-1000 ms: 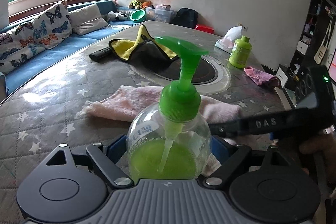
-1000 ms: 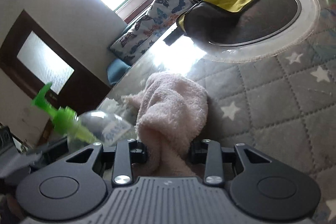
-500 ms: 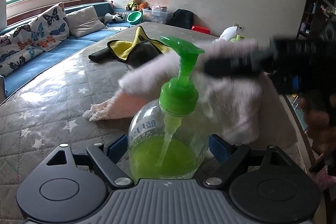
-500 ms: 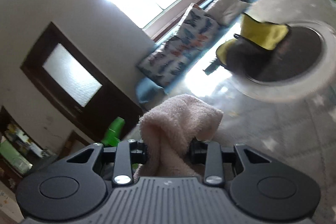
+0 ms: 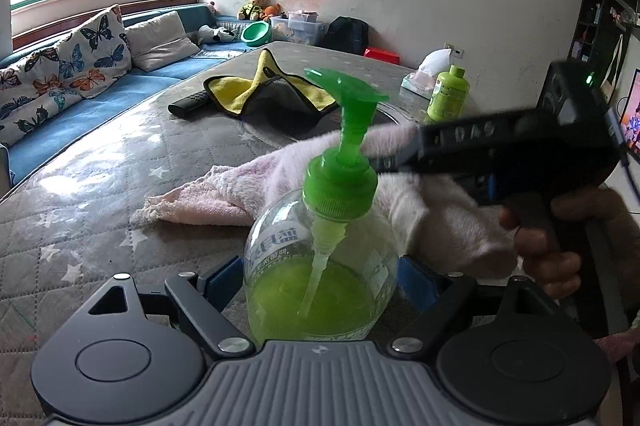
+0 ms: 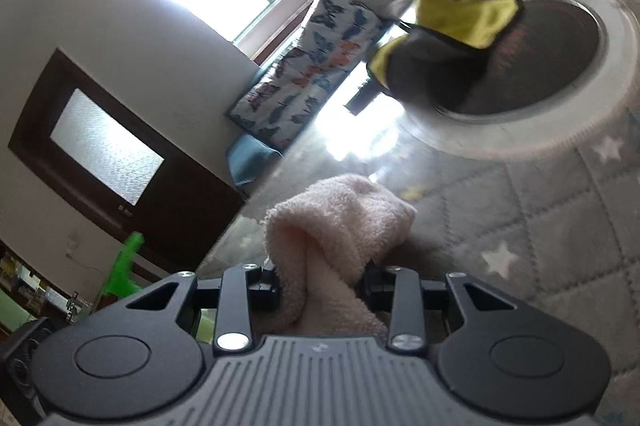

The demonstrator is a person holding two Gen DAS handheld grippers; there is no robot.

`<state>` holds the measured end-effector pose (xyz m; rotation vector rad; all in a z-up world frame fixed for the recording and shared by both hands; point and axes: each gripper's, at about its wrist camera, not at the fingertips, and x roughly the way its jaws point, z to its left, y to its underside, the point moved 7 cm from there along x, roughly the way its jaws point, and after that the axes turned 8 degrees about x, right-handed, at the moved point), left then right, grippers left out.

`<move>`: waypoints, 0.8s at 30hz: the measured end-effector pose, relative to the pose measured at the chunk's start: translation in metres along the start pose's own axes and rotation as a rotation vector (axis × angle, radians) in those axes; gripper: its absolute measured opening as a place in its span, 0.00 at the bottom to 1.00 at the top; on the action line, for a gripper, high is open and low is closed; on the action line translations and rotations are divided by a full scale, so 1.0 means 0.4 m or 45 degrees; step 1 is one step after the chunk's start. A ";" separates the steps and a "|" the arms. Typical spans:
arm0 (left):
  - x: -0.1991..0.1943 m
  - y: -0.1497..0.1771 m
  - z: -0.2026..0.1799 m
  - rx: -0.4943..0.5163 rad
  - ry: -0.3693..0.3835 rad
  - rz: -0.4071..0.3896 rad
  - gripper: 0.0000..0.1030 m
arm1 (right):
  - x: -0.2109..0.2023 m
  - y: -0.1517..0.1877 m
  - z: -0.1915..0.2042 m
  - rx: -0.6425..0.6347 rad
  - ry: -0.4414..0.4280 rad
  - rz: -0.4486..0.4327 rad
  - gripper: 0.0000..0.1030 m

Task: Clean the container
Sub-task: 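Wipe the soap bottle with the towel in the right tool, then rub the towel across the bottle shoulder with the right tool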

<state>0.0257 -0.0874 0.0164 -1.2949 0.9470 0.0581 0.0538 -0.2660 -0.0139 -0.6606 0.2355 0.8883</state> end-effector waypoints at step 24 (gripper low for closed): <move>-0.020 0.040 -0.001 0.034 -0.001 0.020 0.83 | -0.094 0.012 0.115 -0.057 -0.193 -0.034 0.32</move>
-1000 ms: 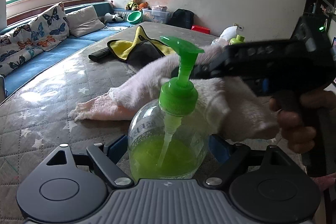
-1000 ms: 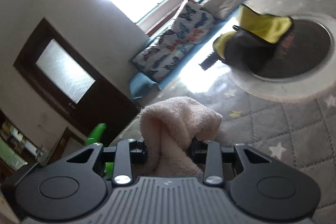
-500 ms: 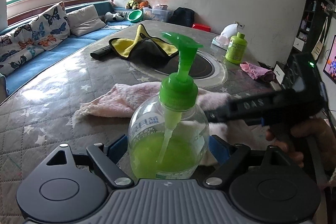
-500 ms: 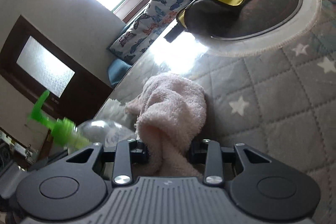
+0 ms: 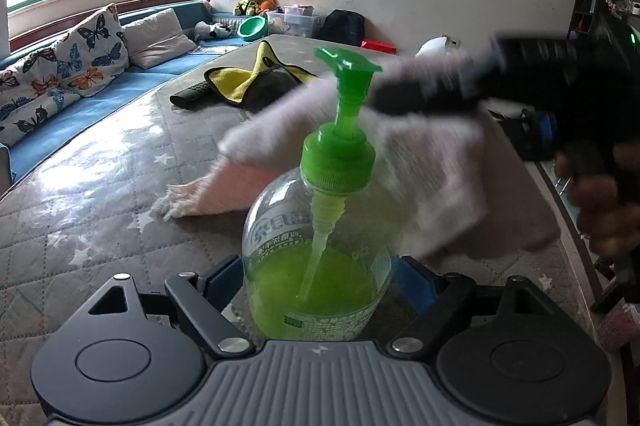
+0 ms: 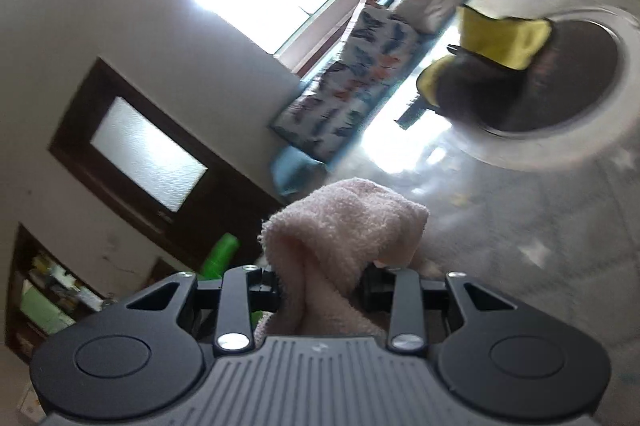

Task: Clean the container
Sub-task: 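Rub the towel across the bottle shoulder with the right tool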

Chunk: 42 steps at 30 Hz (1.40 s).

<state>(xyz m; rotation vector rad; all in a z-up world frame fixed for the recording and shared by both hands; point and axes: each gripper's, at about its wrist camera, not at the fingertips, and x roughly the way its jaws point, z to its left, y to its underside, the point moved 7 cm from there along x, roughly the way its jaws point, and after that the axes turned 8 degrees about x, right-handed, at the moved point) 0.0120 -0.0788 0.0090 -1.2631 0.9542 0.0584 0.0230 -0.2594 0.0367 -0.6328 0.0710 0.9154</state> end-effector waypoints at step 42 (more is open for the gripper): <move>-0.051 0.019 0.030 -0.054 -0.053 -0.069 0.83 | 0.071 0.045 0.016 -0.110 0.089 0.084 0.32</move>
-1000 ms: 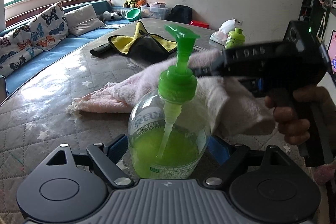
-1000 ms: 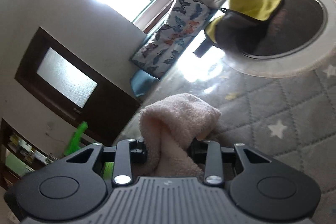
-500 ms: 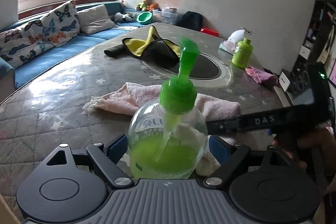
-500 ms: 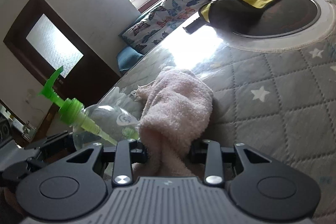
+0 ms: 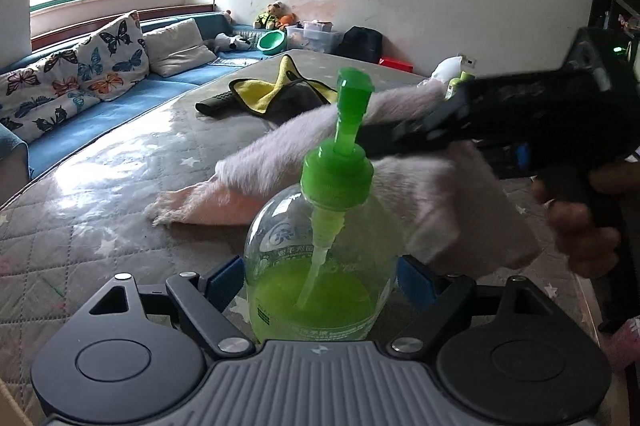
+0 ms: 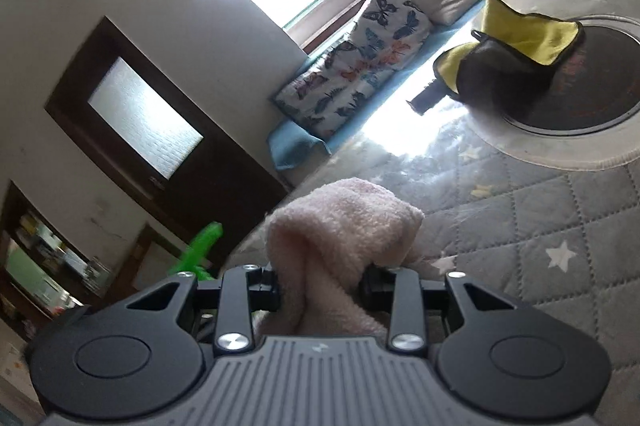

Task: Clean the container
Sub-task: 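Rub the towel across the bottle shoulder with the right tool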

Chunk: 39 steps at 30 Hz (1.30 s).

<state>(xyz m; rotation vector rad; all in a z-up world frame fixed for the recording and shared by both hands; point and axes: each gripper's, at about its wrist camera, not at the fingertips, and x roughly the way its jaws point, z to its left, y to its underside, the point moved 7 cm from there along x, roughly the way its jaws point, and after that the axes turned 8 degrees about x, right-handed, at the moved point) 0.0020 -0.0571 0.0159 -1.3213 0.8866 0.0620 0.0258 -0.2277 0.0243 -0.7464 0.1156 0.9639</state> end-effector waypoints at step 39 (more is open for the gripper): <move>0.094 -0.034 -0.177 0.245 0.309 -0.063 0.84 | -0.164 0.008 -0.213 0.163 0.165 -0.122 0.32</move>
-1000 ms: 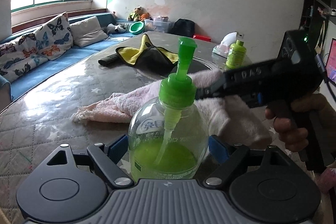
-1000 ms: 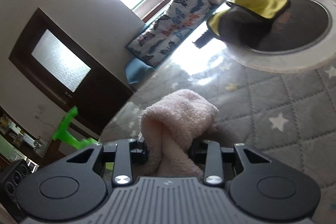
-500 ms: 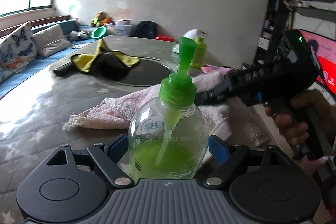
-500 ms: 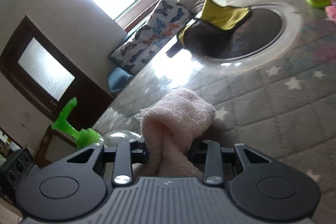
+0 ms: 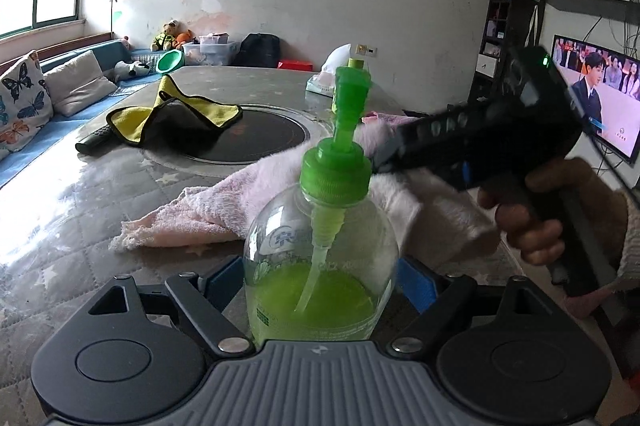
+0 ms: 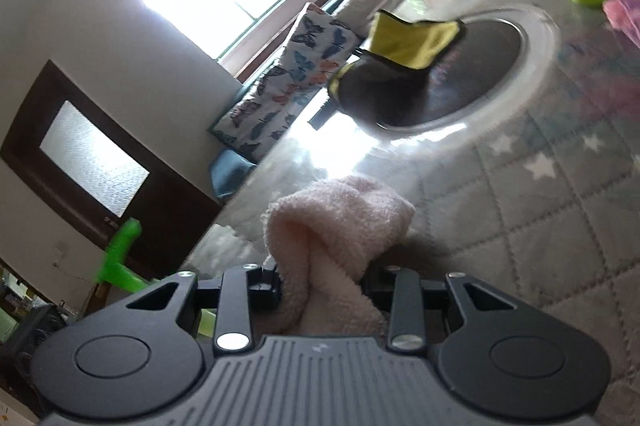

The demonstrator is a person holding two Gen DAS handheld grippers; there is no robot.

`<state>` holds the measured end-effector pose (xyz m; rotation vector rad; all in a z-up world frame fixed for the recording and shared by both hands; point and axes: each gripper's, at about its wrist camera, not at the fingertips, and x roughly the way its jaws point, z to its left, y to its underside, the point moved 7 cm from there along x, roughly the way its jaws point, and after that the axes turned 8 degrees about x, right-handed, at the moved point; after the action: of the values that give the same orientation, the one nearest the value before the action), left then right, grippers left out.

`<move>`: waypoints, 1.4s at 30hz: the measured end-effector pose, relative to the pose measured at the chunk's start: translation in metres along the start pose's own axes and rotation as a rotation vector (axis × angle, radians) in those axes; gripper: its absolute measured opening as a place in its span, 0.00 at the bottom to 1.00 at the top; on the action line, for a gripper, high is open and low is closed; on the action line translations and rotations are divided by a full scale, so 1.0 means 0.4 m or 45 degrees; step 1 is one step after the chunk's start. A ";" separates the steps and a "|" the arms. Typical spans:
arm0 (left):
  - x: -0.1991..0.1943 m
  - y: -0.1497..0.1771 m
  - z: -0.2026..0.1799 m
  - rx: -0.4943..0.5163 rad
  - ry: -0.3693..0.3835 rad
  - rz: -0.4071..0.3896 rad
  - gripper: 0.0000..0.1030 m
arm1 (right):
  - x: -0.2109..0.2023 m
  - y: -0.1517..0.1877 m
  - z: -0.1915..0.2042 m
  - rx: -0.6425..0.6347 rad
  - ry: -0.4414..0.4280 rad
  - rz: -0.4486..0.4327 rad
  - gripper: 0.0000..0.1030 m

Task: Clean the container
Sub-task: 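Rub the towel across the bottle shoulder with the right tool, then wipe the bottle body and pump with the towel in the right tool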

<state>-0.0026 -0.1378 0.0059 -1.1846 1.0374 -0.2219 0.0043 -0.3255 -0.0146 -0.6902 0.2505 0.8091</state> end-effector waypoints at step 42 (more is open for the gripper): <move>-0.097 -0.003 -0.005 0.001 -0.122 -0.048 0.82 | -0.017 0.082 -0.014 -0.128 0.071 0.071 0.32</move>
<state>-0.0248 -0.1152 0.0281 -1.2032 0.9316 -0.1934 -0.0242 -0.3172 -0.0310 -0.8038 0.2819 0.8608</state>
